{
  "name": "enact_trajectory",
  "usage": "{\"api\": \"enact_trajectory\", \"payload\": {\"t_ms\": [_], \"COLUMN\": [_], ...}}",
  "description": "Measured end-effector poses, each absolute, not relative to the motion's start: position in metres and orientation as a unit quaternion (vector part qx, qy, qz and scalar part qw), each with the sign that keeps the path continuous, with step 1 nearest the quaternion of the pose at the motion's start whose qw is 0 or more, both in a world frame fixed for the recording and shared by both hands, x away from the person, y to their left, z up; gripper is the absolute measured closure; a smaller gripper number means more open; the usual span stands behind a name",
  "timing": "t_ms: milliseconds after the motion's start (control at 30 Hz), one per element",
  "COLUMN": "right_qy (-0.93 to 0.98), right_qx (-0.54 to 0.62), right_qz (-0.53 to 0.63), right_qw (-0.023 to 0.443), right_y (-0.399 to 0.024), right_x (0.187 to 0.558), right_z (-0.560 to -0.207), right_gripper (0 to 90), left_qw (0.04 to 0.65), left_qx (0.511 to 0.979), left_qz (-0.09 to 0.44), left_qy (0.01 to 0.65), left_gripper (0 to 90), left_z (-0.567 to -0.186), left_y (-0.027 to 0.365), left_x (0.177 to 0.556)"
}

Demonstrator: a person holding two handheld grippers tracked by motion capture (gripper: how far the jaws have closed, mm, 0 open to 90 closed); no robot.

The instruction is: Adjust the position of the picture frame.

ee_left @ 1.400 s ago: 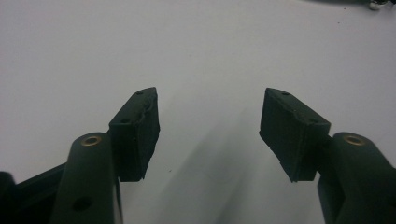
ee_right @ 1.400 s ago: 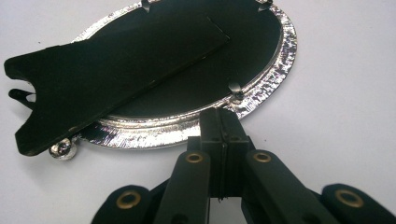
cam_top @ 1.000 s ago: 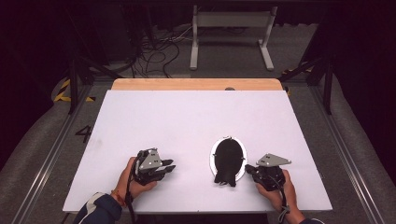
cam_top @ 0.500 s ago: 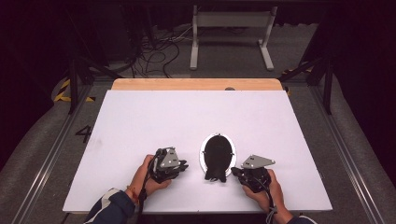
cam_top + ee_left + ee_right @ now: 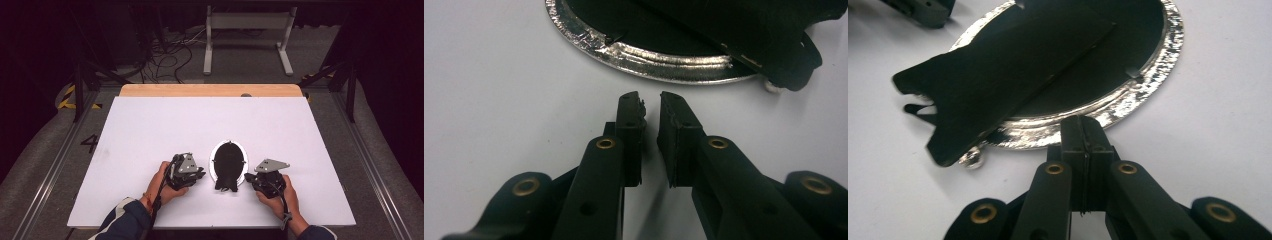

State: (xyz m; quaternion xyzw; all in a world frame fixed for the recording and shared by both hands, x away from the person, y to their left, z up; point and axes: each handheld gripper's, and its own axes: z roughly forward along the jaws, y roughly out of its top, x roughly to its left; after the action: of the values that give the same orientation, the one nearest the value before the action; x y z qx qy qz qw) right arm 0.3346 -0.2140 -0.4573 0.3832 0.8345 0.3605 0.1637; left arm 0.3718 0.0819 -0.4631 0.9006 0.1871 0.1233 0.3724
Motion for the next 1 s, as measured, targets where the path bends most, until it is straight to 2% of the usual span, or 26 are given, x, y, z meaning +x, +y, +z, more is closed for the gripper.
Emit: {"api": "enact_trajectory", "payload": {"t_ms": [100, 300, 467, 1000], "right_qy": [0.838, 0.826, 0.83, 0.819], "right_qx": [0.378, 0.393, 0.387, 0.404], "right_qz": [0.351, 0.372, 0.364, 0.379], "right_qw": [0.178, 0.155, 0.169, 0.147], "right_y": [-0.214, -0.219, -0.211, -0.195], "right_x": [0.34, 0.351, 0.352, 0.358], "right_z": [-0.457, -0.459, -0.458, -0.46], "right_gripper": [90.0, 90.0, 90.0, 90.0], "left_qw": [0.379, 0.377, 0.375, 0.377], "left_qx": [0.899, 0.899, 0.898, 0.889], "left_qz": [0.116, 0.123, 0.126, 0.124], "left_qy": [0.187, 0.189, 0.194, 0.23], "left_gripper": [79.7, 79.2, 78.6, 77.7], "left_z": [-0.464, -0.464, -0.464, -0.465], "left_y": [0.079, 0.078, 0.081, 0.092], "left_x": [0.376, 0.377, 0.378, 0.383]}}
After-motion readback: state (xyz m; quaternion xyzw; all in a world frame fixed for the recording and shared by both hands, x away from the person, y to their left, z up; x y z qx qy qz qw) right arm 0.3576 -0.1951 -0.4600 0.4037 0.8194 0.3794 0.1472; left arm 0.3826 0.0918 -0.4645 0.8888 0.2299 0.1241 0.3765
